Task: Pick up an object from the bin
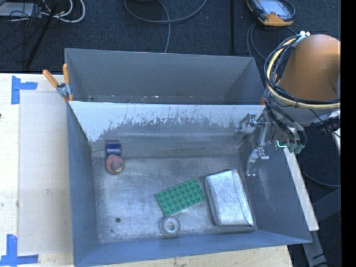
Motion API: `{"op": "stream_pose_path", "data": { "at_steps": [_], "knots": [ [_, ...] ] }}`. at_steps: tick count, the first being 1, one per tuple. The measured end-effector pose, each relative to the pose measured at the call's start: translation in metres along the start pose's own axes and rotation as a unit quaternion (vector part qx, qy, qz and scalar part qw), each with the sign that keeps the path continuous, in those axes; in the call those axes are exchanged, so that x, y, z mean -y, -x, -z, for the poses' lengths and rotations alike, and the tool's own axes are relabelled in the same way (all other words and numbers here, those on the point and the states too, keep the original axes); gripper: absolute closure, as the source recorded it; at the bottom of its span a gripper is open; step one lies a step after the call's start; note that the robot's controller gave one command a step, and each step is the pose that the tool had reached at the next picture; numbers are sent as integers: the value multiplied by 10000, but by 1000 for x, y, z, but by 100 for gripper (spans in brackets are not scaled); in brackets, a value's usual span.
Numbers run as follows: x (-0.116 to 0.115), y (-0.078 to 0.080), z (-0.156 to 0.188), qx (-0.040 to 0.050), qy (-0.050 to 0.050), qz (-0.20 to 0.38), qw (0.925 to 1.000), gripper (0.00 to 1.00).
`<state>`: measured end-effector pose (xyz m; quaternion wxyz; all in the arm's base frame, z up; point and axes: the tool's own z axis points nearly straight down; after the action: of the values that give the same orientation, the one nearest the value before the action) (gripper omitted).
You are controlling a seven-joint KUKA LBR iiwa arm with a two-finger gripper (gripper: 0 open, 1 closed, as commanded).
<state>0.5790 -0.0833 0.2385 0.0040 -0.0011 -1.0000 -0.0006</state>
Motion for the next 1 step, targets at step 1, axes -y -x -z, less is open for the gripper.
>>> {"op": "stream_pose_path", "data": {
  "at_steps": [1],
  "knots": [
    [-37,-40,-100,-16,7,225,9997,0]
  ]
}}
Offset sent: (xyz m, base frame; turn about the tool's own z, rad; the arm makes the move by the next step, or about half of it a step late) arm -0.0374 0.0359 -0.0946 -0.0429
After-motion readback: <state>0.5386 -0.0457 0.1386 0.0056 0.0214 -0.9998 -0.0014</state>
